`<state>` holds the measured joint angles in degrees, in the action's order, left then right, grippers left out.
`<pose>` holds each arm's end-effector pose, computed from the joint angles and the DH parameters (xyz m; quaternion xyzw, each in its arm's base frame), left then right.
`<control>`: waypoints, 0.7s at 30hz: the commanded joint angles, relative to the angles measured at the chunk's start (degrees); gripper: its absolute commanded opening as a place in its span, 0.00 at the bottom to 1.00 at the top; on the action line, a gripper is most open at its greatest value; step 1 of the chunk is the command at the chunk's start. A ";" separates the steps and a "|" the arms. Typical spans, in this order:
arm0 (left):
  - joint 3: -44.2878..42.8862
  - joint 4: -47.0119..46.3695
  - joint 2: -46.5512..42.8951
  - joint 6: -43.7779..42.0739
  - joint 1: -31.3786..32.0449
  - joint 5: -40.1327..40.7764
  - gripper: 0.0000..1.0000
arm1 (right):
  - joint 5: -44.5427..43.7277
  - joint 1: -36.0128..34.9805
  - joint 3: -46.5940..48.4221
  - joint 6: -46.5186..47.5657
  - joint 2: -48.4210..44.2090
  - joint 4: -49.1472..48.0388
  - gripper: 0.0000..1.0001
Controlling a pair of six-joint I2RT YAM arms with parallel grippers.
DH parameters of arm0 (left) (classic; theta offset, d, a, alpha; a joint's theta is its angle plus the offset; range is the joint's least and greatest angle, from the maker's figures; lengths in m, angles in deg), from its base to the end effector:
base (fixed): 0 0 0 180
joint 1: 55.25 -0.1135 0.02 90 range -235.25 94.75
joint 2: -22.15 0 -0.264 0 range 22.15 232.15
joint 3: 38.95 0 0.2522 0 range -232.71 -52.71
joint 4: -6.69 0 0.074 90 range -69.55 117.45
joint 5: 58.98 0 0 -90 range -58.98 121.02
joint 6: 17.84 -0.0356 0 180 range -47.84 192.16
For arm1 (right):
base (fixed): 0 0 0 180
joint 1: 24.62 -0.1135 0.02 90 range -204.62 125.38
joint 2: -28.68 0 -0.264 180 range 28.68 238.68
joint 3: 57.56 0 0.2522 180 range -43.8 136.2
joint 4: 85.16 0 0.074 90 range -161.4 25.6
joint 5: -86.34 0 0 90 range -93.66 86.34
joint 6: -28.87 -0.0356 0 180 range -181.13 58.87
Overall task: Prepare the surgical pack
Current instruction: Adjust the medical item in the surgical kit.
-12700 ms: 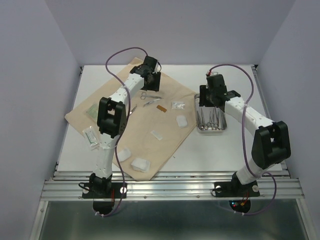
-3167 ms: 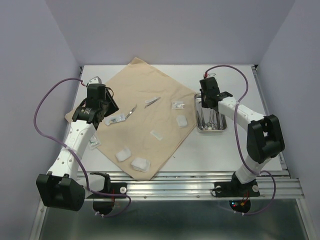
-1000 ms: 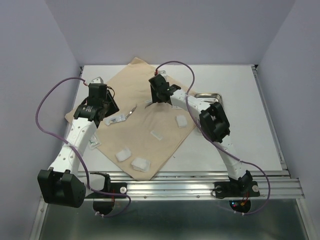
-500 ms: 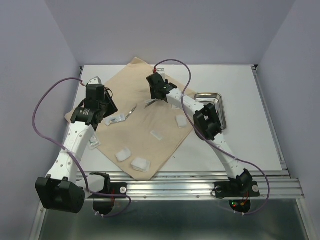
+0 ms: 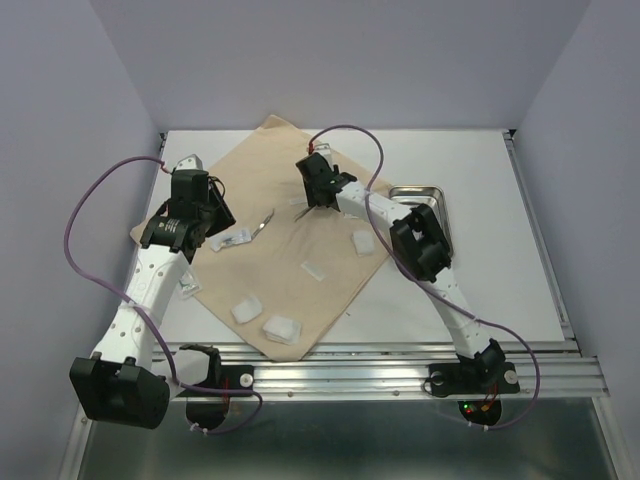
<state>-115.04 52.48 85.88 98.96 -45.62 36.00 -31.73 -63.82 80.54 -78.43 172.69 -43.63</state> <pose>0.2380 -0.0372 0.3439 -0.1517 0.8668 -0.1116 0.4616 0.4413 0.3383 0.1650 -0.0853 0.9043 -0.0324 0.4171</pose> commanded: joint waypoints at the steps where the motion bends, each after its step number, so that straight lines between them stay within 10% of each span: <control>1: 0.54 -1.00 -0.62 -0.88 -0.22 -0.14 0.42 | 1.35 -1.49 -0.85 4.11 -2.77 0.53 0.58; 21: 0.89 -1.53 -0.35 -1.32 -0.22 -1.10 0.42 | 13.64 -4.74 -4.01 13.76 -8.65 1.40 0.54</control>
<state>-114.43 52.44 85.94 98.90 -45.62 35.65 -25.66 -68.21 73.61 -69.69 167.25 -44.40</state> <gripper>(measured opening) 0.421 0.543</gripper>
